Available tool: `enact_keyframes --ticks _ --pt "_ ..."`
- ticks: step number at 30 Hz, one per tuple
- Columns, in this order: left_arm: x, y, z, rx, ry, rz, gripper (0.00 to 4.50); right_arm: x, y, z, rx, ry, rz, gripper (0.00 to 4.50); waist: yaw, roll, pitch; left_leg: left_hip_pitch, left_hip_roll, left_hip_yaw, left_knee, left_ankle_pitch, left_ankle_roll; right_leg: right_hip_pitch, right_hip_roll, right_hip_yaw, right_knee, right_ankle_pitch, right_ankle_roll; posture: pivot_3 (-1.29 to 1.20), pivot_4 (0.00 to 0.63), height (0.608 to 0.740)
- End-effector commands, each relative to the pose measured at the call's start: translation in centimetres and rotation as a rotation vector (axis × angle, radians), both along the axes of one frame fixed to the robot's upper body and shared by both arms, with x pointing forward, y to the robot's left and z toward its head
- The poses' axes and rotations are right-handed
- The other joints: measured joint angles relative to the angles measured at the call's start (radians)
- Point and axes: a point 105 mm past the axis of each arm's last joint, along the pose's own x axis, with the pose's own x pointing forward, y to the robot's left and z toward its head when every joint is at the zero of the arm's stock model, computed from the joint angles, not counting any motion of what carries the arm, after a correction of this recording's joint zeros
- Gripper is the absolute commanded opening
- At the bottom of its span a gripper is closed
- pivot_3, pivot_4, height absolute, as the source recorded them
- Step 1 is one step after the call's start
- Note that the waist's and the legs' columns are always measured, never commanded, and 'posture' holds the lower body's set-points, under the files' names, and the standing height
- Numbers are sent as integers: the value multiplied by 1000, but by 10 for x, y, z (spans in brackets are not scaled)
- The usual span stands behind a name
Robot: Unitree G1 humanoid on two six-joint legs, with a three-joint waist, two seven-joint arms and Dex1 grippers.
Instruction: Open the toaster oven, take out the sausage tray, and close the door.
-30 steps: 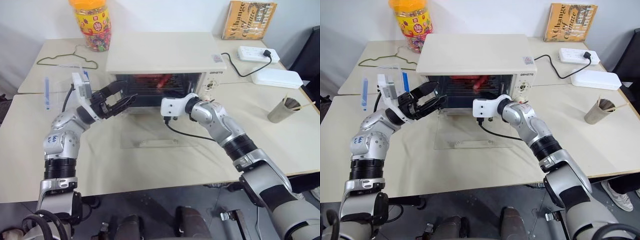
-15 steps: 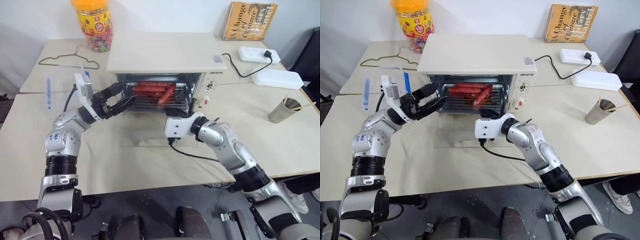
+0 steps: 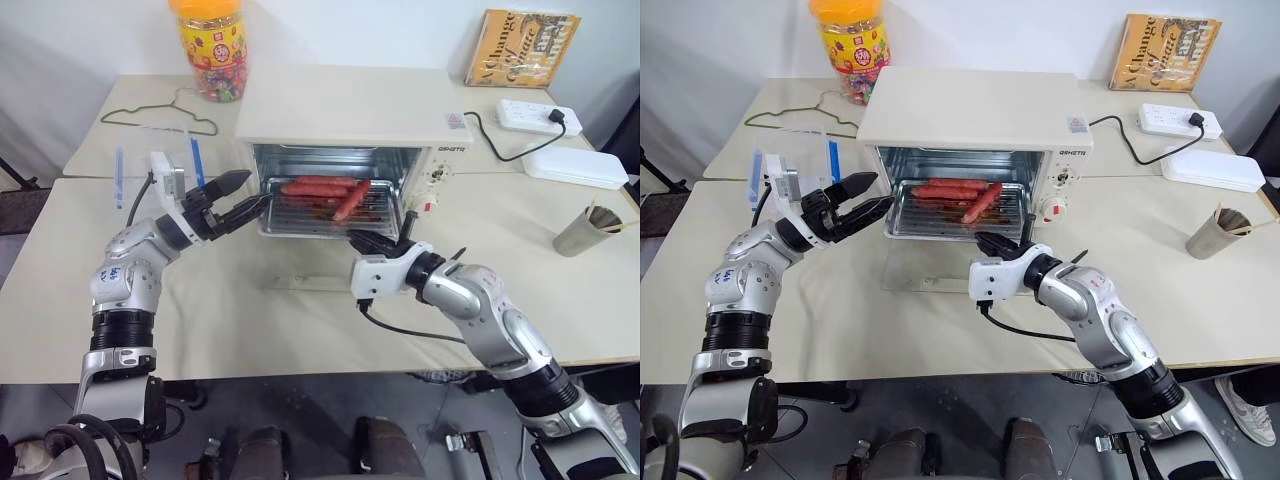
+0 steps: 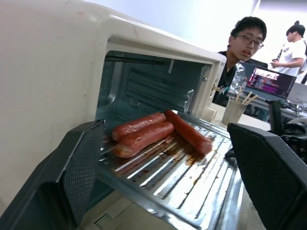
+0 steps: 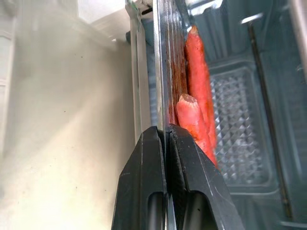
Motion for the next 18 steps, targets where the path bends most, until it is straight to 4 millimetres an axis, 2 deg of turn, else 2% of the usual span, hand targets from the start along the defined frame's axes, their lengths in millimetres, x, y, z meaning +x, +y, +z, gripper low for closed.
enact_keyframes --ticks 1,7,11,13,18 --pt "-1 9 11 -20 -30 47 4350 -8 -4 22 12 -106 17 60 0 0 0 0 0 0 0 0 0 0 0 0 0 0 0 0 150 740" --pt "-6 9 2 -37 32 43 4350 -20 -8 17 -10 -117 28 60 0 0 0 0 0 0 0 0 0 0 0 0 0 0 0 0 150 740" --pt "-5 19 -16 -39 310 113 4350 -23 -12 17 -13 -124 22 60 0 0 0 0 0 -1 0 0 0 0 0 0 0 0 0 0 150 740" --pt "-13 19 -11 -72 349 67 4350 -24 -14 17 -18 -125 19 60 0 -1 0 0 0 -2 0 0 0 0 0 0 0 0 0 0 150 740" --pt "-34 14 -15 -106 560 -42 4350 -33 -13 12 -36 -112 55 60 2 -1 0 0 0 -3 0 0 0 1 -1 0 0 0 0 0 150 740"
